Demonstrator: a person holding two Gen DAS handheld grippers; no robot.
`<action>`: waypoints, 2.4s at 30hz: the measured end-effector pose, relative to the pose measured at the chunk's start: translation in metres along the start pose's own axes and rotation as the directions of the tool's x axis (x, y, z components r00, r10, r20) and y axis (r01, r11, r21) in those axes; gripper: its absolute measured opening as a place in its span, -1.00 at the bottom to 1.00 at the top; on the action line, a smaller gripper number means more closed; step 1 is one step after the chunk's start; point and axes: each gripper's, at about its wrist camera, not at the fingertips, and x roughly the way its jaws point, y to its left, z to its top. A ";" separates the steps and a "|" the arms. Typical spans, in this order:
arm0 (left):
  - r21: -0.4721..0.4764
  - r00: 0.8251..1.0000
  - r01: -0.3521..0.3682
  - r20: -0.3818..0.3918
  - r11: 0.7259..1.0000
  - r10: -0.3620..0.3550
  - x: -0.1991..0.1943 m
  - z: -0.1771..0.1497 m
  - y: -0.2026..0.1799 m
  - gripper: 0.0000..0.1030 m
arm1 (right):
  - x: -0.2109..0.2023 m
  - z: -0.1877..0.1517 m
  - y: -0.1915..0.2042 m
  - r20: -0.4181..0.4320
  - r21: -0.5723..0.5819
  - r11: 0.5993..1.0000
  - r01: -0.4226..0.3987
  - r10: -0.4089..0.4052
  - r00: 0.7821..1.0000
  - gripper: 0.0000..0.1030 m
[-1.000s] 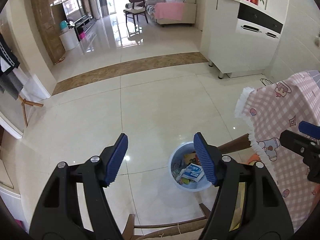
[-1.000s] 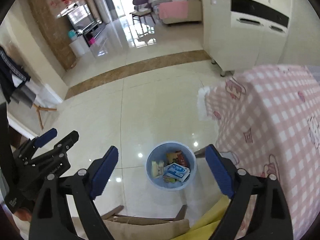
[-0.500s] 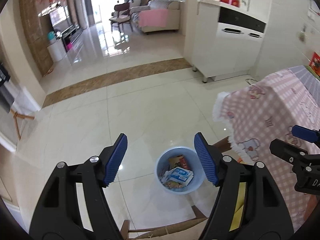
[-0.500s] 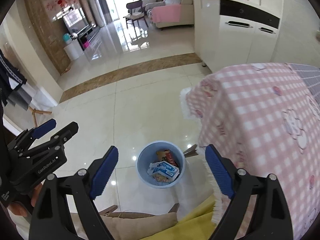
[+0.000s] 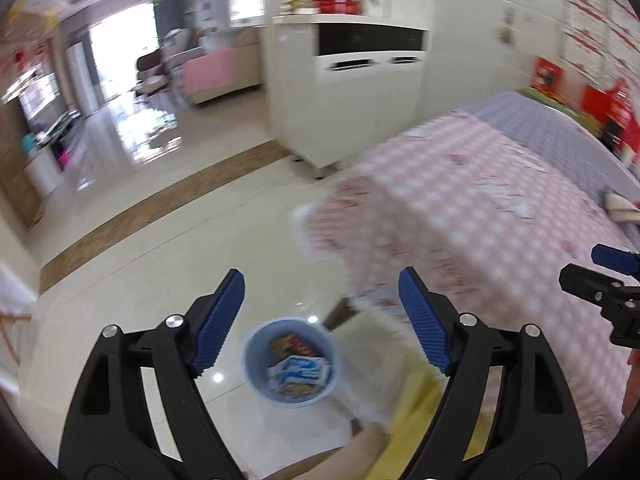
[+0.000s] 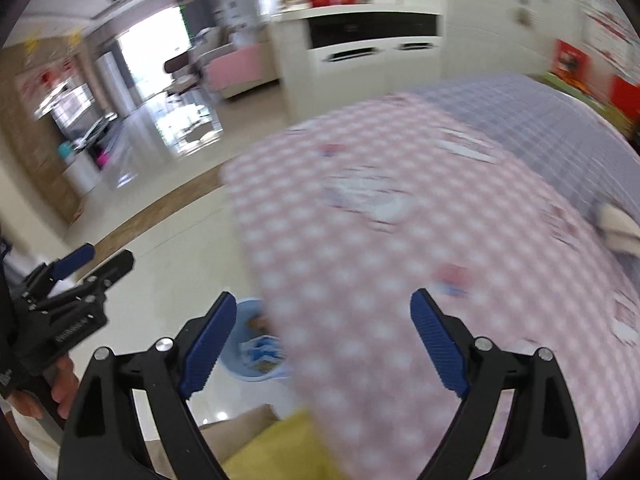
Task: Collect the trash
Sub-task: 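Move both open tools back over the table toward the remaining trash, then grasp the brown-red paper bag with the right tool while the left tool grasps the newspaper sheet, then carry the paper bag and newspaper sheet over the blue bin and open both tools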
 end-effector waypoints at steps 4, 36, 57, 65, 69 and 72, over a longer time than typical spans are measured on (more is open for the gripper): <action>0.049 0.994 0.106 -0.024 0.993 -0.105 0.006 0.011 -0.049 0.61 | -0.022 -0.019 -0.066 -0.003 0.102 0.991 0.091 -0.091 0.996 0.69; 0.358 0.755 0.652 -0.389 0.669 -0.528 0.117 0.120 -0.478 0.83 | -0.120 0.006 -0.478 -0.058 0.657 0.693 0.297 -0.346 0.937 0.80; 0.308 0.651 0.756 -0.438 0.578 -0.620 0.132 0.096 -0.488 -0.71 | -0.030 0.021 -0.501 -0.185 0.635 0.675 0.375 -0.339 0.922 0.25; 0.342 0.728 0.684 -0.370 0.645 -0.577 0.121 0.100 -0.454 -0.73 | -0.065 0.010 -0.445 -0.123 0.610 0.723 0.324 -0.318 0.940 0.25; 0.362 0.770 0.637 -0.329 0.680 -0.546 0.112 0.099 -0.432 -0.73 | -0.084 0.006 -0.404 -0.093 0.562 0.770 0.304 -0.306 0.948 0.25; 0.368 0.794 0.608 -0.293 0.703 -0.533 0.100 0.101 -0.412 -0.72 | -0.094 0.007 -0.378 -0.074 0.546 0.791 0.275 -0.281 0.957 0.25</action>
